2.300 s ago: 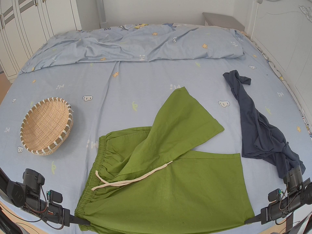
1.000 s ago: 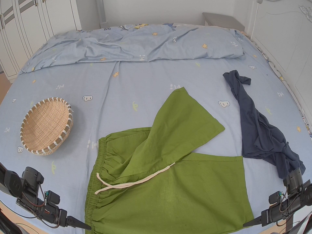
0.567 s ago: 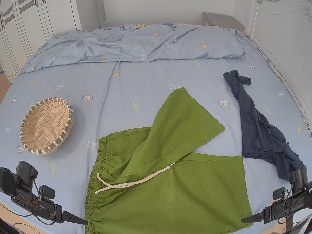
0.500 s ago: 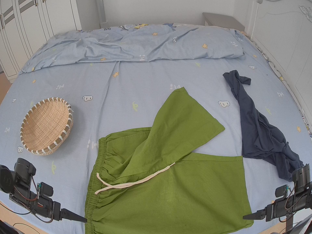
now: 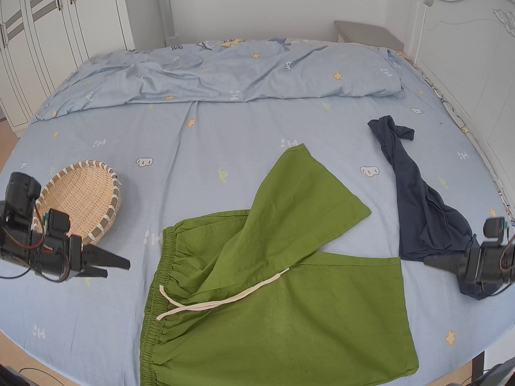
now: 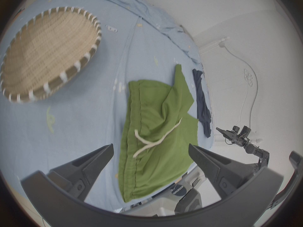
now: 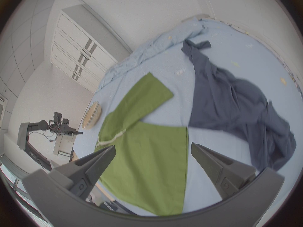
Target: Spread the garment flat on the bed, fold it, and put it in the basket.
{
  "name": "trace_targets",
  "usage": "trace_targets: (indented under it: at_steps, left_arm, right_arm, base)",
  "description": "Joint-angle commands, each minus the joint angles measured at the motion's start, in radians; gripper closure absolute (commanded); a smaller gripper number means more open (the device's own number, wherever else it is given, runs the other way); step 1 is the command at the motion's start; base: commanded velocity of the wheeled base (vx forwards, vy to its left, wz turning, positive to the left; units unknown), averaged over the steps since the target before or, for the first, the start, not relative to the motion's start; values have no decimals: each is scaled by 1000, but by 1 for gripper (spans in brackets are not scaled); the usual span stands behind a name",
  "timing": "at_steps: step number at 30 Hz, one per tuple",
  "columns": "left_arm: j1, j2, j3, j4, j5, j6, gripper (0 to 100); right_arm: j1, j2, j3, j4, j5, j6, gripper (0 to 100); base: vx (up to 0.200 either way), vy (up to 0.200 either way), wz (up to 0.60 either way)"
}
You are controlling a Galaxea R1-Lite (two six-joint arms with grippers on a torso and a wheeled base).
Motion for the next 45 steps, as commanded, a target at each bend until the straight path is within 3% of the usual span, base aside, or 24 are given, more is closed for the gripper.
trace_targets:
  at_steps: [1,3,9,17,45]
  left_arm:
    - [-39,179,-211,-8,-9,-70,0]
    - [-45,221,-297,-21,-9,-115,0]
    - [-65,259,-341,-22,-9,-146,0]
    - [-65,285,-343,-24,-9,-144,0]
    - [-68,284,-335,-22,-9,-144,0]
  right_arm:
    - [39,213,-260,20,-3,77,0]
    - [69,336,-404,20,-4,142,0]
    - [105,603,-654,29,-6,189,0]
    - [110,828,-825,23,-4,238,0]
    - [124,886,-843,29,8,275,0]
  base:
    - [0,0,0]
    - [0,0,0]
    - [0,0,0]
    - [0,0,0]
    - [0,0,0]
